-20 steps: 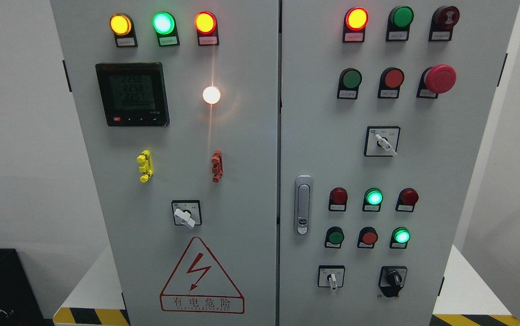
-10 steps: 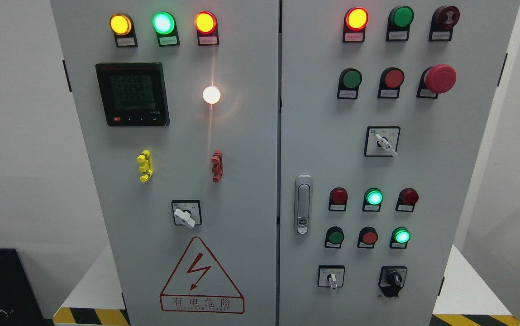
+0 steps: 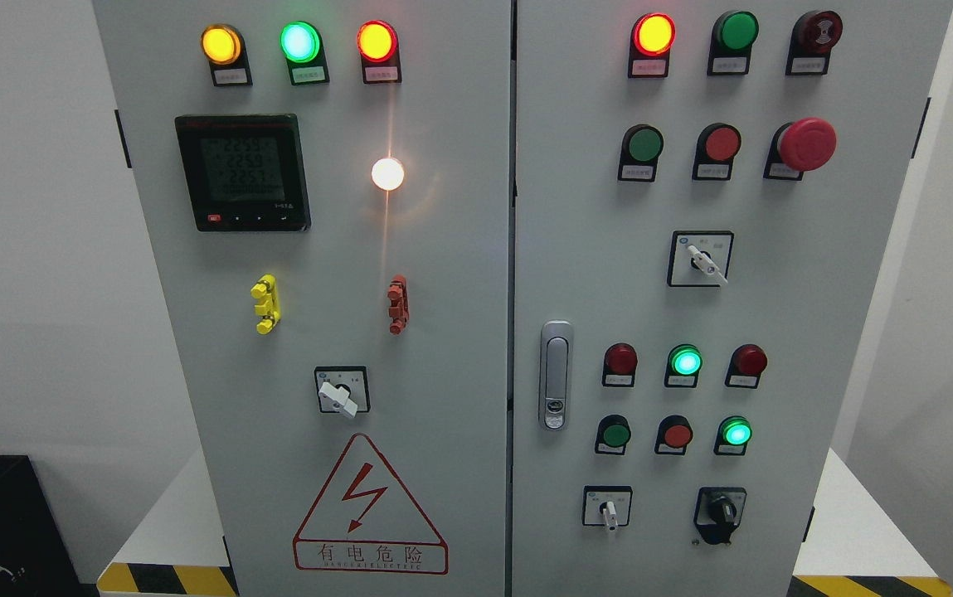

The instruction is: Flip black knob to close circuit

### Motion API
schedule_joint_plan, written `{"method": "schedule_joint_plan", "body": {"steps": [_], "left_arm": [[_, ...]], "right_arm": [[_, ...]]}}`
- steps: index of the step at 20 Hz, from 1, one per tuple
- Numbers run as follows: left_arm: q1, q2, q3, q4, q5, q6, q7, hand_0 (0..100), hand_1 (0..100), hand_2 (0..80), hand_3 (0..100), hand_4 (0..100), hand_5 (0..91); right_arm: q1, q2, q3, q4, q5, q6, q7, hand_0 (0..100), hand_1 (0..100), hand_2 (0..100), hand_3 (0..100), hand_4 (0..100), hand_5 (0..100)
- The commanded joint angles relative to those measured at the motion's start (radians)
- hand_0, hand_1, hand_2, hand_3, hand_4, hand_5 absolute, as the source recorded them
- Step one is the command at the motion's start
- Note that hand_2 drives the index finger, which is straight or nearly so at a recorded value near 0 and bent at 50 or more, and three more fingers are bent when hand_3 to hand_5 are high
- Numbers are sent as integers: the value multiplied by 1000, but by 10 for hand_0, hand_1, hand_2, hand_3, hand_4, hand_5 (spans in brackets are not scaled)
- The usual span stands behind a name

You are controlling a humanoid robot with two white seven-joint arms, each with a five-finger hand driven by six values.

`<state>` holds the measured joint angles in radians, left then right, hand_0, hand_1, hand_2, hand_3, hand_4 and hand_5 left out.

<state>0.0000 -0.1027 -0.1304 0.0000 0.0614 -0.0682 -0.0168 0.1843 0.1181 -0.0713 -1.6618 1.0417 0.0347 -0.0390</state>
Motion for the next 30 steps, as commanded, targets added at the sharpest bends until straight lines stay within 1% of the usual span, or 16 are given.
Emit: {"method": "schedule_joint_plan", "body": {"steps": [1,5,7,11,12,14,15,17,20,26,28,30], "left_arm": [[21,1,0,-23,0,-1,0,120,556,0,0,0,0],[21,0,0,-23,0,-1,0,120,556,0,0,0,0],[21,0,0,-23,0,-1,0,120,556,0,0,0,0],[21,1,0,-23,0,-1,0,120,556,0,0,0,0],[21,0,0,-23,0,-1,0,120,556,0,0,0,0],[21,0,0,-23,0,-1,0,120,556,0,0,0,0],[21,0,0,-23,0,-1,0,120,556,0,0,0,0],[21,0,0,-23,0,-1,0,120,556,0,0,0,0],[21,0,0,-23,0,-1,0,120,556,0,0,0,0],[21,0,0,-23,0,-1,0,120,556,0,0,0,0],[21,0,0,-23,0,-1,0,120,556,0,0,0,0],[21,0,0,-23,0,-1,0,120,556,0,0,0,0]], "right_arm": [[-28,2,2,-142,103,46,31,0,17,844,986,870,933],[-68,2,5,-148,127,77,37,0,3,845,986,874,939],[-88,2,7,-148,142,103,68,0,2,844,987,876,940],[-147,2,7,-136,172,132,74,0,0,842,988,876,942],[-161,2,2,-128,178,139,80,0,0,842,988,876,941],[-187,2,2,-119,182,168,108,0,1,841,989,876,943],[-201,0,2,-118,184,180,113,0,1,840,990,876,943],[-219,0,1,-107,189,186,116,0,1,839,990,876,943],[-238,0,1,-99,225,201,131,0,1,839,991,877,941],[-285,0,-2,-66,227,223,134,0,2,841,993,876,941],[-301,0,-15,-56,227,229,151,0,3,841,992,876,942],[-312,0,-27,-46,227,229,154,0,4,840,992,876,942]]}}
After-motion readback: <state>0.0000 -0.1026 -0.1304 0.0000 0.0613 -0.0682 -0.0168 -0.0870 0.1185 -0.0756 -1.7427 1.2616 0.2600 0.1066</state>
